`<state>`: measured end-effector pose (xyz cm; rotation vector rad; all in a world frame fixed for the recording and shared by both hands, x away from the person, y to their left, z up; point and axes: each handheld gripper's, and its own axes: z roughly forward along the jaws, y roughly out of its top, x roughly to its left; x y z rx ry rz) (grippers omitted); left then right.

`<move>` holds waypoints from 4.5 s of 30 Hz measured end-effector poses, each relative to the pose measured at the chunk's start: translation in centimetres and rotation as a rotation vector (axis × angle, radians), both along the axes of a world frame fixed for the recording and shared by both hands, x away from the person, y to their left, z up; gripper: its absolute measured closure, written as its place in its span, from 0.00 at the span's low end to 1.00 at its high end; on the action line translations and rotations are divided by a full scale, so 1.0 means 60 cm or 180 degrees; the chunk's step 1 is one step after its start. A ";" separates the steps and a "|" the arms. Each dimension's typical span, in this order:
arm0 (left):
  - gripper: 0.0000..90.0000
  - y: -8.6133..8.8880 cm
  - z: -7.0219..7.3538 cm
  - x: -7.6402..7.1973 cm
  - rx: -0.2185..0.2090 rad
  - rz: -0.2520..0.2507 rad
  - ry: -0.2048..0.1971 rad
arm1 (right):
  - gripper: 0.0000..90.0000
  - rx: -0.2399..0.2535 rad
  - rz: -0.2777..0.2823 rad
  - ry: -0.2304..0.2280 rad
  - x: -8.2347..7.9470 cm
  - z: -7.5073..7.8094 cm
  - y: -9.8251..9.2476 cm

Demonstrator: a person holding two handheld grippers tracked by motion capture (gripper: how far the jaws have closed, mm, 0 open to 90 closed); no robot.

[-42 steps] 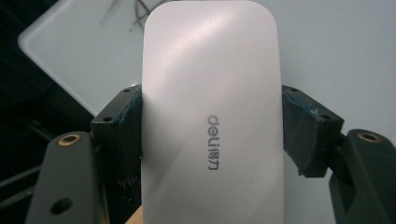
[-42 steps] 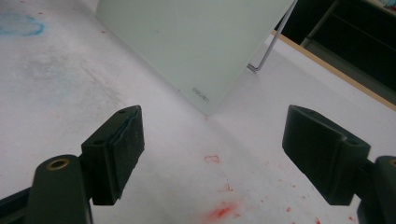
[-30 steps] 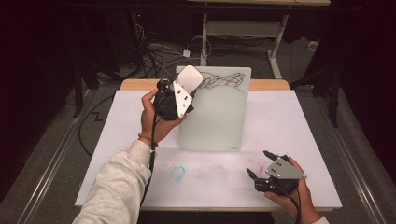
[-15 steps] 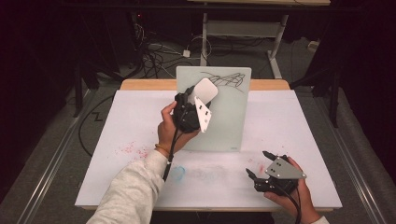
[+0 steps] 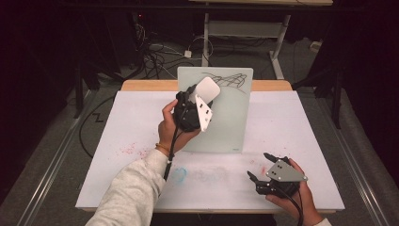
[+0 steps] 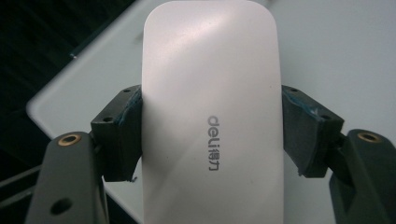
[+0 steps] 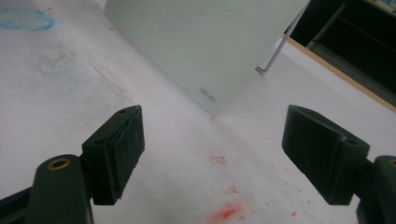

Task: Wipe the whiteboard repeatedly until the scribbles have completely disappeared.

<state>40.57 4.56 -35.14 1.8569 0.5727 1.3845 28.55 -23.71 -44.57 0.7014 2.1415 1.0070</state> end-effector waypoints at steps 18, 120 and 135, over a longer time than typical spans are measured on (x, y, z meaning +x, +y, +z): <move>0.32 -0.054 -0.001 -0.002 -0.0047 0.0032 0.0025 | 0.24 -0.0007 0.0055 0.0010 -0.002 0.000 -0.001; 0.32 -0.157 -0.013 -0.007 0.0226 -0.0233 0.0044 | 0.24 0.0046 0.0205 0.0163 0.000 -0.002 -0.009; 0.32 -0.155 -0.021 -0.012 0.0212 -0.0300 0.0156 | 0.24 0.0011 0.0213 0.0195 0.000 -0.006 -0.006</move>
